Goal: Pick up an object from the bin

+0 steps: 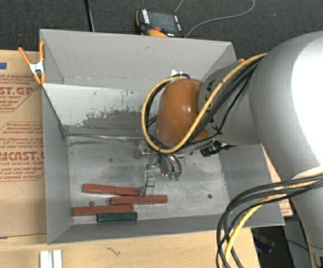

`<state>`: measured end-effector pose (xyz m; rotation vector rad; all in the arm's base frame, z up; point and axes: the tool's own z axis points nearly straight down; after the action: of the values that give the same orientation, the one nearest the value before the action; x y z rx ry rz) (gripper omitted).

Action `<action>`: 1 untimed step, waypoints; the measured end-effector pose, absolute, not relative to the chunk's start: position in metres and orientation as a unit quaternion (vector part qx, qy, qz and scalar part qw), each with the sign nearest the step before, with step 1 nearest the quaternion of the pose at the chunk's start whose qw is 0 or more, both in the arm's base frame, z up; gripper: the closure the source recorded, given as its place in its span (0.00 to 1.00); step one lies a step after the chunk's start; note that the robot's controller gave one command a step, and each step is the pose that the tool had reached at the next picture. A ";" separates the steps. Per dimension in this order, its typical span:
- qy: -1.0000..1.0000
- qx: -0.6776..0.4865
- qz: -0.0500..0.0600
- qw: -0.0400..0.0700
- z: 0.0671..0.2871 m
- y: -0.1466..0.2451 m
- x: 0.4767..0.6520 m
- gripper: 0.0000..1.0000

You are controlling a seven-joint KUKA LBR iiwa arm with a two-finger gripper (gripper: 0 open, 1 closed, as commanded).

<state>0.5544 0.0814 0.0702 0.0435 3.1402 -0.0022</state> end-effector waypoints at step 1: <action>0.997 0.072 0.001 -0.002 0.079 0.148 0.481 0.00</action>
Offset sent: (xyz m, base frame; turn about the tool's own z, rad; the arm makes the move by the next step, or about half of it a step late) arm -0.0707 0.0624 0.0096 0.1217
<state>0.4808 0.1485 0.0794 0.2262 3.1380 0.0041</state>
